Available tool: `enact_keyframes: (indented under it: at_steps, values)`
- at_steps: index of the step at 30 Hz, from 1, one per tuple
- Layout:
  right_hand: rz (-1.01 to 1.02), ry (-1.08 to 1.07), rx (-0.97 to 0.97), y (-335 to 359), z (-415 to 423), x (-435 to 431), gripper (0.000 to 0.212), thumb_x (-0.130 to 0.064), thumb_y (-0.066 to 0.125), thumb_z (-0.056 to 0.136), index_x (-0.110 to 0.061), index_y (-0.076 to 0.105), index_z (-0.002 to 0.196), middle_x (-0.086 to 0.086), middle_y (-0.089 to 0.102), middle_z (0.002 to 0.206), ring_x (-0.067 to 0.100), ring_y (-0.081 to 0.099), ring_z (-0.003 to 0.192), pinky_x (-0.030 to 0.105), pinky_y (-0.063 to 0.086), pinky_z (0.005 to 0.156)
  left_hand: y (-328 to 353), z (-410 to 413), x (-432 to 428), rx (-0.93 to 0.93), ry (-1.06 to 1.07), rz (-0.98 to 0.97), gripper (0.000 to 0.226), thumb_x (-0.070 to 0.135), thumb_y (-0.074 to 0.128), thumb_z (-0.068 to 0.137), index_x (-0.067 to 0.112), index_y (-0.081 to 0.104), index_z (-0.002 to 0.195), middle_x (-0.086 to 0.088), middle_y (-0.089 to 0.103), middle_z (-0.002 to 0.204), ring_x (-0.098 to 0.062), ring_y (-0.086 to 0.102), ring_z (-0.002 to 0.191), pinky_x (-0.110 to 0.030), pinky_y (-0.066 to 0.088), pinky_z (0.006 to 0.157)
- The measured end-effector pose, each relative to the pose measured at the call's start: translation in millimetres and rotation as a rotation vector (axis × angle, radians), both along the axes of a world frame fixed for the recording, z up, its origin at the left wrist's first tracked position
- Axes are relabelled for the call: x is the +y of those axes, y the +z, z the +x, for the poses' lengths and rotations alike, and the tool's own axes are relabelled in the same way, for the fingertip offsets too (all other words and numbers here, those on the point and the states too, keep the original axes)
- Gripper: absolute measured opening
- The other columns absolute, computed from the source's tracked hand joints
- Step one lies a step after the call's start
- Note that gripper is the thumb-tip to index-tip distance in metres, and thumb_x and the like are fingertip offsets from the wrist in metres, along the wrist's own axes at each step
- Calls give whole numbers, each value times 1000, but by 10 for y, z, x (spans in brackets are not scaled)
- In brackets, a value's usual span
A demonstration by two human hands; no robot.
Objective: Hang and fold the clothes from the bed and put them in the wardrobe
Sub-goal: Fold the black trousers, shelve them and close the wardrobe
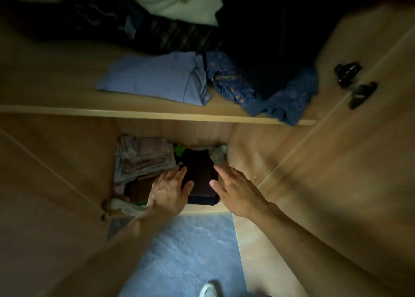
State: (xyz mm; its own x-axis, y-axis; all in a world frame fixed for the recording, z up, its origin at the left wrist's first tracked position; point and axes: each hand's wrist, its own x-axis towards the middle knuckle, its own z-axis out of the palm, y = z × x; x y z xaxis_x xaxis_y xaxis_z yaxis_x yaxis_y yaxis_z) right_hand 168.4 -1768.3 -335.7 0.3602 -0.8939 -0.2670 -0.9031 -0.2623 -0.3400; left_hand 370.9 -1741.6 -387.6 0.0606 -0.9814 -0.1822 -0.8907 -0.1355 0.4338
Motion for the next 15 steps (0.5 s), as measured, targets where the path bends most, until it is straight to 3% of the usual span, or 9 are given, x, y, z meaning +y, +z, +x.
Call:
enact_keyframes:
  at_steps: [6, 15]
  values:
    - [-95, 53, -62, 1047, -79, 581, 58, -53, 30, 102, -28, 23, 154, 2, 31, 157, 20, 29, 143, 38, 31, 115, 993, -138, 609, -33, -18, -120, 56, 52, 36, 100, 28, 34, 151, 2, 35, 158, -23, 32, 144, -42, 27, 117]
    - [-262, 123, -75, 1801, -458, 1597, 60, -56, 29, 101, -28, 24, 154, 1, 37, 153, 22, 36, 138, 44, 37, 109, 1928, -483, 1725, -97, -29, -213, 57, 49, 37, 101, 26, 31, 153, 3, 29, 161, -20, 23, 149, -44, 21, 121]
